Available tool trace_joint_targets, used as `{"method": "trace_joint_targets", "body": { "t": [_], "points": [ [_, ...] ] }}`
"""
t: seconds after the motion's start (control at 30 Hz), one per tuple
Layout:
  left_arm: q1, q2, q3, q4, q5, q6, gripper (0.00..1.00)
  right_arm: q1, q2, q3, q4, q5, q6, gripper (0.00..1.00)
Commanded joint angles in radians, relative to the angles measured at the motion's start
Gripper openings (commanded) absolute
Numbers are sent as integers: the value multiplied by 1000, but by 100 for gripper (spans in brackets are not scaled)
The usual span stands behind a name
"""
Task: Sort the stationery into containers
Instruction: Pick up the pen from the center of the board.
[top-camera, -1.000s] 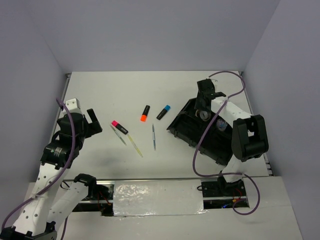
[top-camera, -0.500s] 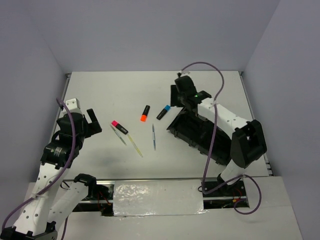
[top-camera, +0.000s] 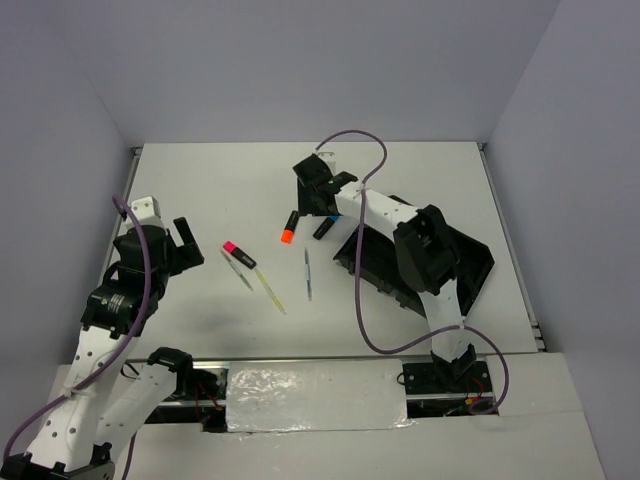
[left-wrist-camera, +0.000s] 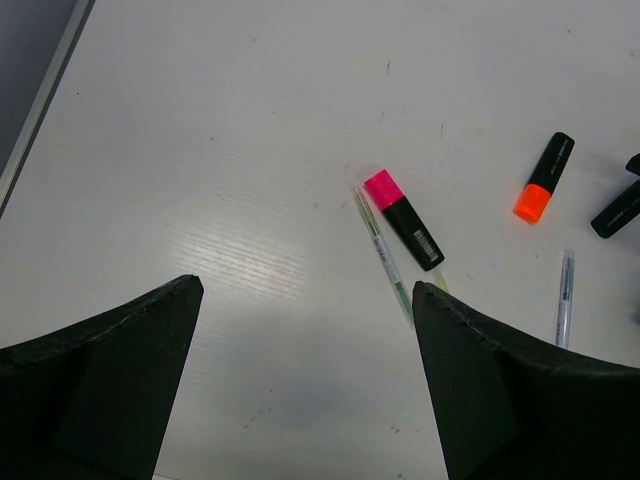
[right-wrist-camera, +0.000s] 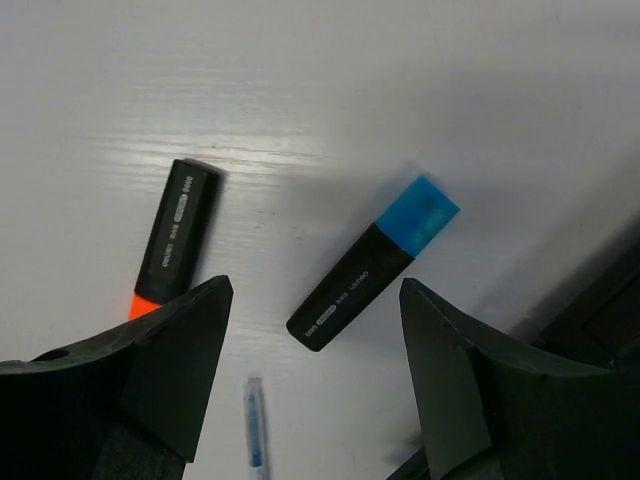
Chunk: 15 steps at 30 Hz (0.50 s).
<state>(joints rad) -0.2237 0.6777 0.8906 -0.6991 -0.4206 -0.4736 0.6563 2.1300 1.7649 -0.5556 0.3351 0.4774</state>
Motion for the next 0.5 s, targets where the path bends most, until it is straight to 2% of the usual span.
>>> {"method": "trace_joint_targets", "body": {
  "t": [0.0, 0.07, 0.2, 0.47],
  "points": [
    [6, -13, 13, 44, 8, 13, 99, 0, -28, 7, -29, 109, 117, 76],
    [7, -17, 13, 46, 11, 15, 99, -1, -31, -14, -49, 148, 186, 80],
    [7, -18, 13, 46, 16, 15, 99, 0, -38, -71, -14, 162, 222, 81],
    [6, -27, 11, 47, 16, 15, 99, -17, 85, 19, -55, 154, 247, 80]
  ]
}}
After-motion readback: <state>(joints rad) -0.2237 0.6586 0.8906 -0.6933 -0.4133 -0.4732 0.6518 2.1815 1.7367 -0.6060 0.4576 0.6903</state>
